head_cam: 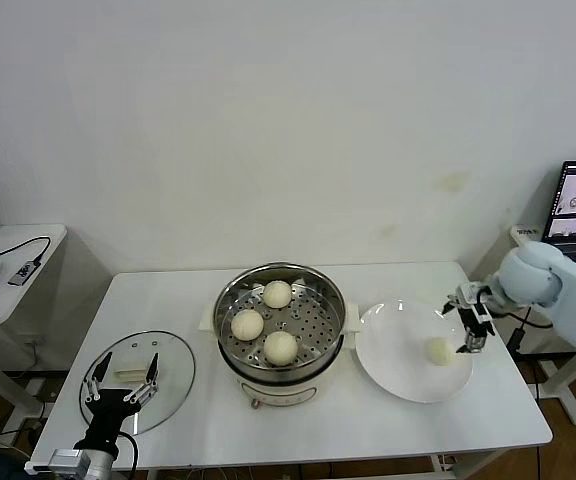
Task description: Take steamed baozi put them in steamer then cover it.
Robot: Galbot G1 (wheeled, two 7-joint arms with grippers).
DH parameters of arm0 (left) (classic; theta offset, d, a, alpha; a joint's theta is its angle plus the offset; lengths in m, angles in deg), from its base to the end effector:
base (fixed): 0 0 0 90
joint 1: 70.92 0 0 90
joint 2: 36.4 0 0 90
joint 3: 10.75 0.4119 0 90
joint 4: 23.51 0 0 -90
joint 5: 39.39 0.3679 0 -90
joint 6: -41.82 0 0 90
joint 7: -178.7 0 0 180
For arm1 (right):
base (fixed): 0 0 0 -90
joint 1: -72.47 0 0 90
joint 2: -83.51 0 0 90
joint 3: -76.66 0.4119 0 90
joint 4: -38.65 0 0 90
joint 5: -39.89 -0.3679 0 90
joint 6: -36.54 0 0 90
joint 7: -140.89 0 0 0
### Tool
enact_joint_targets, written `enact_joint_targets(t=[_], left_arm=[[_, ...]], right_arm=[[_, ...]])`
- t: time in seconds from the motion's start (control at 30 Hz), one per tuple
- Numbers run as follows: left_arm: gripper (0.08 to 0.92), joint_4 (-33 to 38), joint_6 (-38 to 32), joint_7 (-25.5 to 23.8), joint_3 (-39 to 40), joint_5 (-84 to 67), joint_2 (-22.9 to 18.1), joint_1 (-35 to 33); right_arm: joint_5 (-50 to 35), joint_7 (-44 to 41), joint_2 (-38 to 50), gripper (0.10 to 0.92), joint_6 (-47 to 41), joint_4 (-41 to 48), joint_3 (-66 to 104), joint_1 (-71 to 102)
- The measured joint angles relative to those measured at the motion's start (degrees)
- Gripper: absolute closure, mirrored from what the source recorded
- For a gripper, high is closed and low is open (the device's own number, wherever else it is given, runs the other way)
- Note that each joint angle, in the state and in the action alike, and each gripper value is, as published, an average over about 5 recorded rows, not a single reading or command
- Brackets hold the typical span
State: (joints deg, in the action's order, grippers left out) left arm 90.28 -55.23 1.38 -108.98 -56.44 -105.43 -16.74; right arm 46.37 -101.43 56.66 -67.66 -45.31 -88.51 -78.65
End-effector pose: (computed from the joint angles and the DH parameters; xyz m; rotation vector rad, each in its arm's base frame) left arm 0.1363 0.1393 -0.3805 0.0161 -3.0769 -0.1398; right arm 0.4997 -0.2423 -0.1687 1.1804 -1.3821 1.4402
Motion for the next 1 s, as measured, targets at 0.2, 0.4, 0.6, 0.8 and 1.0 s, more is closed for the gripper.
enact_joint_targets(t=[0.2, 0.4, 0.6, 0.8, 1.0], left_arm=[[0.177, 0.32, -0.02, 0.00, -0.35, 0.08, -0.20, -0.41], [0.177, 0.45, -0.01, 0.00, -0.82, 0.00, -0.04, -0.53], [0.177, 0.28, 0.01, 0.01, -0.91, -0.01, 0.00, -0.32], [0.177, -0.11, 0.04, 0.10, -1.03, -0.11, 0.16, 0.00], [0.177, -0.27, 0.10, 0.15, -0.95, -0.09, 0.00, 0.25]], right_arm=[[2.22, 0.92, -0.53, 0.203, 0.02, 1.63, 2.76, 4.13], [4.09, 1.80, -2.21, 0.203, 0.50, 4.05, 4.89, 7.19], [5.29, 2.62, -4.37, 0.203, 1.07, 6.64, 5.89, 8.67], [6.30, 2.99, -6.78, 0.203, 1.11, 9.22, 6.58, 9.74], [7.22, 3.24, -8.99, 0.203, 1.17, 11.52, 6.94, 10.35]])
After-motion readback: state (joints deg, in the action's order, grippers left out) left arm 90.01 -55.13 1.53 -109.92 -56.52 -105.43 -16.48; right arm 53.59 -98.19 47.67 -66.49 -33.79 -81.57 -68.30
